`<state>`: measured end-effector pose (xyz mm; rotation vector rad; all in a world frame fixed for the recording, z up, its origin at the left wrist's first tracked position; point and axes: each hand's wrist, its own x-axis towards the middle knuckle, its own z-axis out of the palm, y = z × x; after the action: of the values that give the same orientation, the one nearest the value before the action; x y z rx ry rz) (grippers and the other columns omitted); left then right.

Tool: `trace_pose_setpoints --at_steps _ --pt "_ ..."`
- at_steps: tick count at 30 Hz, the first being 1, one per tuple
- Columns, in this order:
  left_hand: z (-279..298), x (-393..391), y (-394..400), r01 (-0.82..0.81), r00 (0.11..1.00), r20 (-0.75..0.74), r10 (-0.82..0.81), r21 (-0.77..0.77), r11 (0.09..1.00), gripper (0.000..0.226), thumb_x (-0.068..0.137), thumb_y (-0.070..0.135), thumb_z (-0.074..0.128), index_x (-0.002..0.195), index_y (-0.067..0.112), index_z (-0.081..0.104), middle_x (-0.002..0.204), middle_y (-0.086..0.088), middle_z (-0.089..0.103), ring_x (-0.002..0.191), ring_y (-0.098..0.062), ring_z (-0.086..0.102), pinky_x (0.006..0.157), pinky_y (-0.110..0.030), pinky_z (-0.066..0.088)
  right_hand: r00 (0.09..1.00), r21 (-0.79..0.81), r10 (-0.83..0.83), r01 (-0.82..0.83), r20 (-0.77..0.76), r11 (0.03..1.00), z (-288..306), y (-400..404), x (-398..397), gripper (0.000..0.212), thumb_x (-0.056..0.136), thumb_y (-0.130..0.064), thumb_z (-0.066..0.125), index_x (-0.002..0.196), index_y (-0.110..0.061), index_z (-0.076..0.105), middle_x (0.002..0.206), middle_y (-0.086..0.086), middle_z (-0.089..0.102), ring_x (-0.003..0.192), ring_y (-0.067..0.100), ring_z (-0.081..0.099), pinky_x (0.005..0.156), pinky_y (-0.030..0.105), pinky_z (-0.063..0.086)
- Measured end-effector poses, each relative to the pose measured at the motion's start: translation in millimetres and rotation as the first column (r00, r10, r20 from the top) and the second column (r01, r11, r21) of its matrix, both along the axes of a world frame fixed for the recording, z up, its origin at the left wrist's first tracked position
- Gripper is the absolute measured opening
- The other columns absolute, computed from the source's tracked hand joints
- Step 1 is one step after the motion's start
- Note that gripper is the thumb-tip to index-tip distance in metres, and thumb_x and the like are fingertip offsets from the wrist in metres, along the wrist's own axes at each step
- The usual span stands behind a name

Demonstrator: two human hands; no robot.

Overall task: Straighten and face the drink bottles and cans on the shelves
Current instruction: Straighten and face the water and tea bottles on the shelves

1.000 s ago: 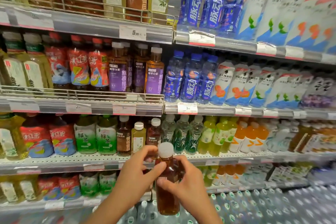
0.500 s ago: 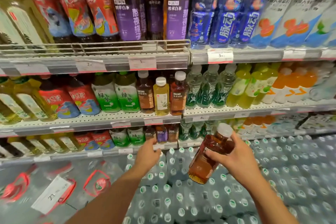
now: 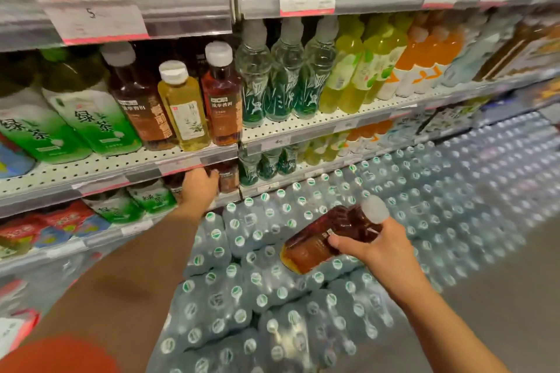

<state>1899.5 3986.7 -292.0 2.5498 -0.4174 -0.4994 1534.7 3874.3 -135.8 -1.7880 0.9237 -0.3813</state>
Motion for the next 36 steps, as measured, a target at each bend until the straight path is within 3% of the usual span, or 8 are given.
trace_pose_setpoints --at_steps 2,5,10,14,19,24,30,36 --pt "-4.4 4.7 -5.1 -0.041 0.997 0.066 0.038 0.04 0.998 0.048 0.104 0.036 0.054 0.096 -0.009 0.07 0.1 -0.031 0.068 0.102 -0.046 0.064 0.084 -0.047 0.051 0.998 0.055 -0.054 0.053 0.023 0.997 -1.7 -2.2 -4.8 0.036 0.066 -0.03 0.094 0.094 -0.037 0.073 0.091 -0.004 0.078 0.085 0.015 0.075 0.073 0.03 0.059" --pt "-8.4 4.3 -1.7 -0.076 0.991 0.106 0.077 -0.009 0.997 0.035 0.101 0.026 0.061 0.096 -0.008 0.067 0.102 -0.032 0.067 0.099 -0.048 0.063 0.077 -0.046 0.048 0.996 0.103 -0.081 0.077 0.044 0.992 -5.5 -4.4 -4.4 0.037 0.065 -0.034 0.093 0.095 -0.039 0.073 0.094 -0.003 0.078 0.086 0.015 0.076 0.068 0.02 0.058" --pt "-9.3 -33.3 39.7 0.11 0.978 0.196 -0.07 -0.204 0.973 0.031 0.093 0.011 0.07 0.122 0.01 0.059 0.126 -0.013 0.05 0.098 -0.037 0.06 0.082 -0.046 0.051 1.0 0.086 -0.018 0.018 0.001 0.996 -21.7 -4.1 13.9 0.039 0.06 -0.032 0.095 0.092 -0.023 0.073 0.088 -0.003 0.078 0.08 0.014 0.075 0.069 0.026 0.057" --pt "2.0 -62.5 91.7 0.15 0.945 0.327 -0.009 -0.407 0.901 0.03 0.088 0.002 0.071 0.116 0.01 0.063 0.11 0.0 0.047 0.088 -0.02 0.055 0.072 -0.033 0.045 0.985 -0.052 0.155 -0.159 -0.074 0.986 -47.4 2.8 53.4 0.043 0.062 -0.027 0.096 0.098 -0.026 0.071 0.086 -0.018 0.075 0.082 -0.002 0.07 0.066 0.007 0.047" --pt "33.6 -81.3 152.0 0.091 0.952 0.304 0.028 -0.369 0.925 0.037 0.089 0.02 0.075 0.117 0.034 0.055 0.111 0.014 0.042 0.086 -0.007 0.05 0.067 -0.032 0.047 0.936 -0.181 0.347 -0.35 -0.05 0.919 -90.5 19.3 130.0 0.054 0.066 -0.025 0.095 0.11 -0.032 0.063 0.105 -0.02 0.065 0.096 -0.011 0.059 0.078 0.002 0.04" --pt "58.0 -88.6 195.3 0.092 0.959 0.285 -0.01 -0.275 0.957 0.04 0.086 0.026 0.079 0.119 0.034 0.057 0.111 0.022 0.042 0.086 -0.01 0.056 0.07 -0.033 0.05 0.916 -0.308 0.4 -0.386 -0.017 0.87 -140.8 39.4 213.9 0.058 0.067 -0.023 0.094 0.117 -0.019 0.065 0.116 0.0 0.064 0.103 0.006 0.055 0.085 -0.002 0.032" --pt "70.0 -92.1 231.0 0.106 0.941 0.337 -0.042 -0.174 0.979 0.043 0.081 0.026 0.085 0.118 0.029 0.065 0.114 0.016 0.055 0.091 -0.018 0.063 0.068 -0.039 0.055 0.937 -0.447 0.346 -0.328 -0.043 0.832 -183.3 54.1 265.4 0.06 0.068 -0.027 0.094 0.121 -0.02 0.067 0.107 -0.006 0.063 0.105 0.028 0.055 0.082 0.037 0.05" --pt "65.1 -99.2 255.9 0.078 0.946 0.322 -0.019 -0.173 0.982 0.044 0.079 0.028 0.087 0.118 0.025 0.067 0.11 0.014 0.056 0.091 -0.012 0.059 0.071 -0.031 0.052 0.919 -0.483 0.376 -0.383 -0.116 0.787 -204.0 54.8 284.2 0.058 0.074 -0.012 0.089 0.127 -0.012 0.064 0.129 0.005 0.064 0.116 0.029 0.053 0.098 0.036 0.044"
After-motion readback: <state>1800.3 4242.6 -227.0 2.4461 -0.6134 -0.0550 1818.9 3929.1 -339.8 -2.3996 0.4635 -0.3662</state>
